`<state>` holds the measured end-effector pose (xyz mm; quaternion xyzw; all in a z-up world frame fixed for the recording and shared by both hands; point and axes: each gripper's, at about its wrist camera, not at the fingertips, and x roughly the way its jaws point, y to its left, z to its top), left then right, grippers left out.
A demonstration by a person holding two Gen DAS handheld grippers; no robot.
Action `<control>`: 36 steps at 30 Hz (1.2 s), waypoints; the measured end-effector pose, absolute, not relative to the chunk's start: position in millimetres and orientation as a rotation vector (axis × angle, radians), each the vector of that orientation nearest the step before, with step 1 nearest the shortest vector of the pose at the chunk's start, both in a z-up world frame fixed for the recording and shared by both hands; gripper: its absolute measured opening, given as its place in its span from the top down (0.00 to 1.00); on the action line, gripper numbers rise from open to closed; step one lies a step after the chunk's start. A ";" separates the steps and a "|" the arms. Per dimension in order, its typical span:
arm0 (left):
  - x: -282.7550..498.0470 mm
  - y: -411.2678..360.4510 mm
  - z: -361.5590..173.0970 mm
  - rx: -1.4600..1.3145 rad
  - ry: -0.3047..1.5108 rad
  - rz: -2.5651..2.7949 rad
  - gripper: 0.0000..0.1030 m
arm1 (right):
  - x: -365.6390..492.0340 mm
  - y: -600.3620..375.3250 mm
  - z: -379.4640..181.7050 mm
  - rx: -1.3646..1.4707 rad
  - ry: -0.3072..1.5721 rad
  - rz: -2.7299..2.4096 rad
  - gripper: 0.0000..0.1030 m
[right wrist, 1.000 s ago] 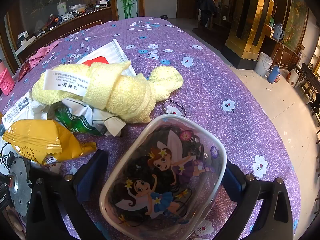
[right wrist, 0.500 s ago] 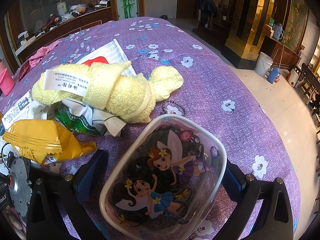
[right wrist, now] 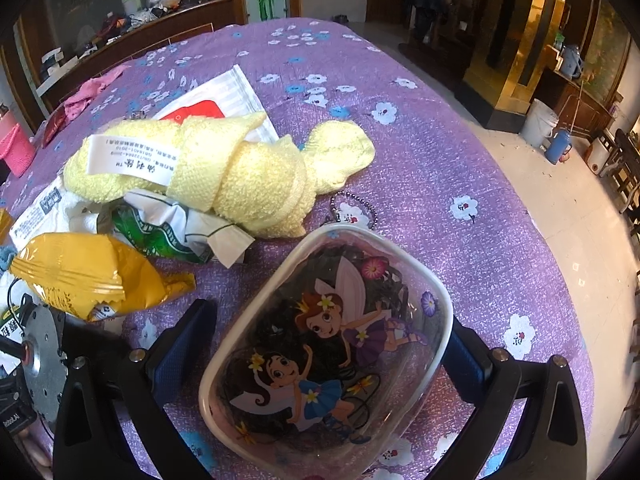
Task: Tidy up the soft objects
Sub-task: 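Grasp the blue knitted piece with the left tool while the right tool holds the clear cartoon box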
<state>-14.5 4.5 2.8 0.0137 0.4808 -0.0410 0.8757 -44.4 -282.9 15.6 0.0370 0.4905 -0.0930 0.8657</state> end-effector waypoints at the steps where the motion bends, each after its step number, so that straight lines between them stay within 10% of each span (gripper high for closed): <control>1: -13.8 4.7 2.4 0.026 1.004 -0.083 0.00 | -43.4 -280.9 15.2 0.074 1.026 -0.197 0.00; 10: -23.2 19.6 14.2 -0.019 0.962 -0.121 0.13 | -73.7 -275.4 37.5 0.034 0.866 -0.252 0.00; 19: -116.7 100.1 119.6 -0.135 0.365 -0.032 0.00 | -132.7 -273.8 81.8 0.029 0.453 -0.357 0.00; 36: -41.5 45.1 73.4 0.036 0.689 -0.146 0.00 | -134.3 -280.2 75.2 0.077 0.491 -0.345 0.00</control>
